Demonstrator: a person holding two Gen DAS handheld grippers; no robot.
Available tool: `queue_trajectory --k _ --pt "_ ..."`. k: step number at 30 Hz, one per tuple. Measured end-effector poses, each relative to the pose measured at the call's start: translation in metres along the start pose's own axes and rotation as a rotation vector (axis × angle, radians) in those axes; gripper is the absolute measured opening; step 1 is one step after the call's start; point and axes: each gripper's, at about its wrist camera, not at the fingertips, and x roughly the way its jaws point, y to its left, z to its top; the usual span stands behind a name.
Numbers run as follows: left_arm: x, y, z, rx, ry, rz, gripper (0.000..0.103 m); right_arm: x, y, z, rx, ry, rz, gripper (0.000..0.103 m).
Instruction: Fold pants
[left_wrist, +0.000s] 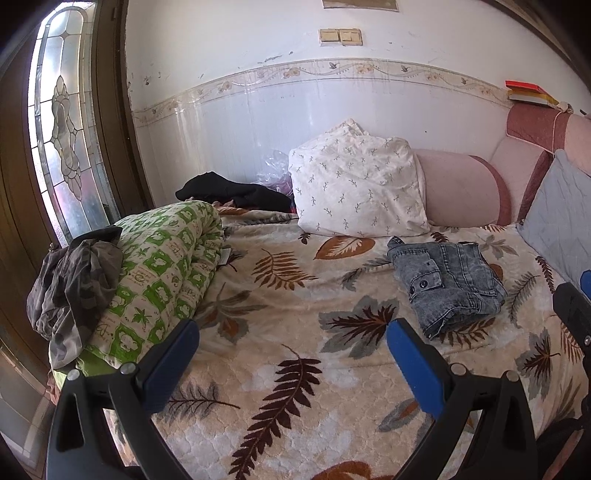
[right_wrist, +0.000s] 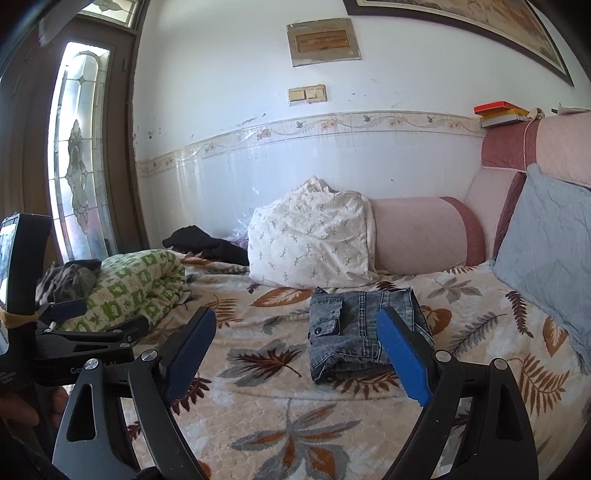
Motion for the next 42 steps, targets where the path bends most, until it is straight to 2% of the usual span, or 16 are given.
queue_trajectory --k 42 --pt "0.0022 -0.008 -0.0039 0.032 0.005 -0.033 0.103 0.0065 -0.0071 -0.0096 0.024 0.034 -0.007 0.089"
